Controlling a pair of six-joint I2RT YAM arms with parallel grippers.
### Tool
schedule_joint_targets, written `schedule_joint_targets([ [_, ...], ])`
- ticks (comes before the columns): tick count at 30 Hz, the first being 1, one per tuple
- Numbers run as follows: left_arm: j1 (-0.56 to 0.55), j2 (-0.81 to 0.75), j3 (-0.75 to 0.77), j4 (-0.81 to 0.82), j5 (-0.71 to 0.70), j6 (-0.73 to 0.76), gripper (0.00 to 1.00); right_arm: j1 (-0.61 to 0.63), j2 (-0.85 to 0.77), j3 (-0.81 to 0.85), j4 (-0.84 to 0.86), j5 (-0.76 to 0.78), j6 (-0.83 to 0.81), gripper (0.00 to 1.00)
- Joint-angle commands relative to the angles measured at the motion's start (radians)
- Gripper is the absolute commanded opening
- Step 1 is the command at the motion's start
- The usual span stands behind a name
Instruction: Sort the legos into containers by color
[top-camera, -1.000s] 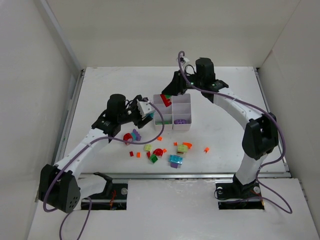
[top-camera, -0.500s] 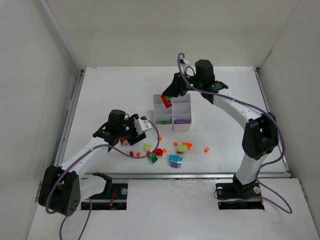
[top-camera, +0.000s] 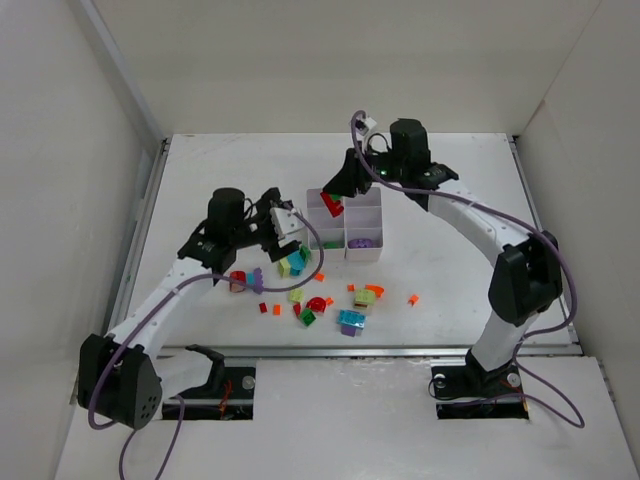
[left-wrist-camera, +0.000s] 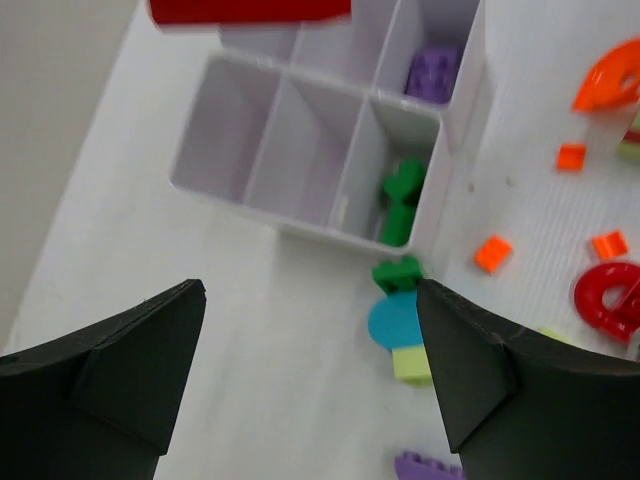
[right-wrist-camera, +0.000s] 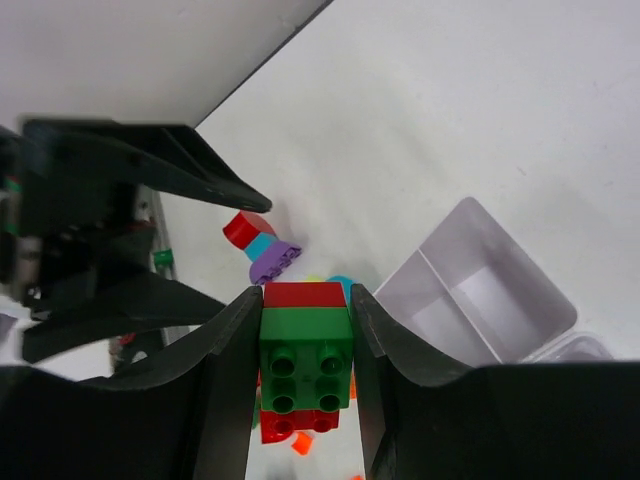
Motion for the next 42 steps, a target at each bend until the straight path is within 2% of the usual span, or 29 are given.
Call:
schedule_joint_targets([
  [1,0.003,0.008,0.139,0.015,0.212,-0.063,0.84,0.010,-0.084,0.052,0.026,-0.007,-0.114,0.00],
  [3,0.003,0.028,0.173,-0.012,0.333,-0.097,0.86,0.019,-0.111,0.061,0.026,-0.007,-0.179,0.00],
  [5,0.003,0.037,0.204,-0.003,0.389,-0.158,0.86,0.029,-0.144,0.072,0.026,-0.020,-0.219,0.00],
  [9,0.003,0.056,0.213,0.115,0.481,-0.348,0.87,0.066,-0.198,0.058,0.117,-0.058,-0.242,0.00],
  [15,0.042,0.076,0.213,0.467,0.553,-0.695,0.90,0.120,-0.221,0.058,0.155,-0.076,-0.242,0.00],
  [22,0.042,0.085,0.232,0.551,0.552,-0.738,0.90,0.154,-0.221,0.058,0.155,-0.101,-0.242,0.00],
  [25,0.042,0.094,0.232,0.569,0.579,-0.747,0.83,0.154,-0.221,0.058,0.155,-0.101,-0.242,0.00],
  [31,0.042,0.094,0.232,0.587,0.579,-0.757,0.64,0.164,-0.212,0.058,0.155,-0.101,-0.242,0.00],
  [35,0.042,0.094,0.232,0.587,0.579,-0.757,0.34,0.164,-0.203,0.058,0.155,-0.101,-0.242,0.00],
  [36,0.042,0.094,0.232,0.587,0.569,-0.767,0.16,0.164,-0.203,0.058,0.155,-0.110,-0.242,0.00],
  [38,0.042,0.085,0.221,0.587,0.535,-0.780,0.01,0.164,-0.203,0.058,0.155,-0.110,-0.242,0.00],
  [40,0.051,0.085,0.198,0.587,0.510,-0.790,0.00,0.164,-0.203,0.049,0.155,-0.101,-0.242,0.00],
  [42,0.060,0.076,0.189,0.496,0.445,-0.751,0.00,0.164,-0.203,0.027,0.155,-0.070,-0.242,0.00],
])
